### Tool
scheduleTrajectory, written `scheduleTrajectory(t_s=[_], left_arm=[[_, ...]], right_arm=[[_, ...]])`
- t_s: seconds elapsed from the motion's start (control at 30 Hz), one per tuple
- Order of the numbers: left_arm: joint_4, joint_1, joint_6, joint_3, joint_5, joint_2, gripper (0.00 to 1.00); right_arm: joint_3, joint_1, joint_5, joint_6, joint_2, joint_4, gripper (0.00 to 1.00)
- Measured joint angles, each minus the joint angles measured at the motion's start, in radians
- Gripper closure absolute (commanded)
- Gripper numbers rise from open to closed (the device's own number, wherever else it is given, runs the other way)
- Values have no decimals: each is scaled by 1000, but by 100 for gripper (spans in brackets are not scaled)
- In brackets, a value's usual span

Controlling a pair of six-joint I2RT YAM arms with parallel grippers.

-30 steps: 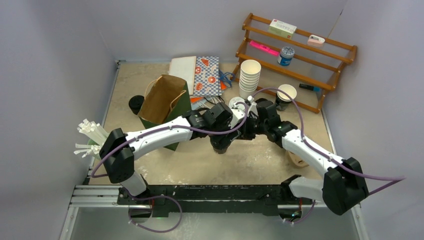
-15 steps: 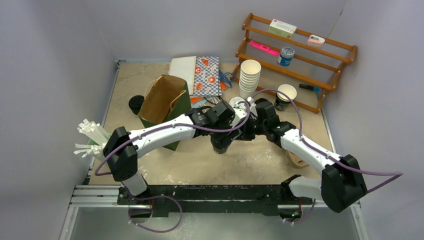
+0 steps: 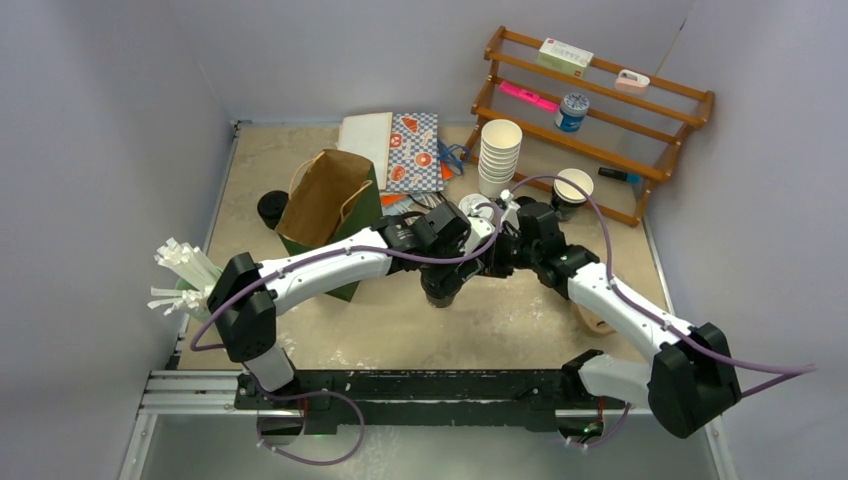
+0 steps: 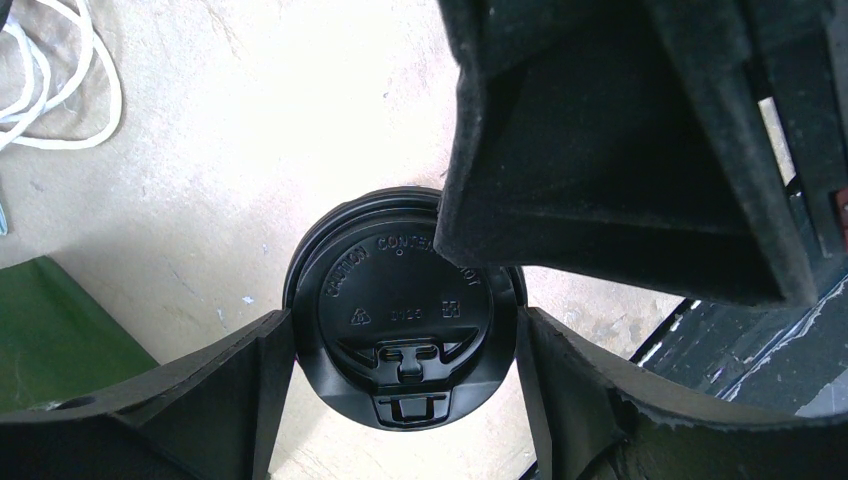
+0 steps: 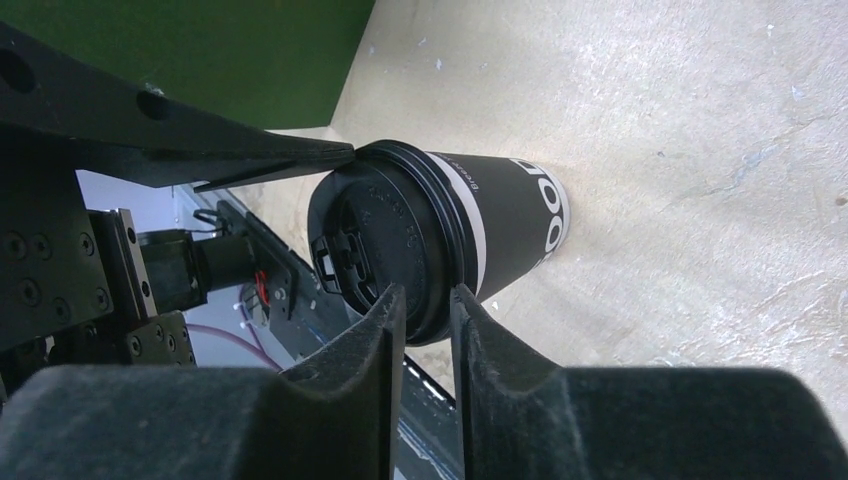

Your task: Pack the takeout coffee

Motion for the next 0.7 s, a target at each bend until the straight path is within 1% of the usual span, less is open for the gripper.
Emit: scheduleTrajectory(t_s=[0.07,0.7], left_arm=[[0,0,0,0,1,0,31],[0,1,16,0,5,1,34]], right_arm=[[-3,-1,0,3,1,6,82],[-47,-5,-21,26,35,89,85]])
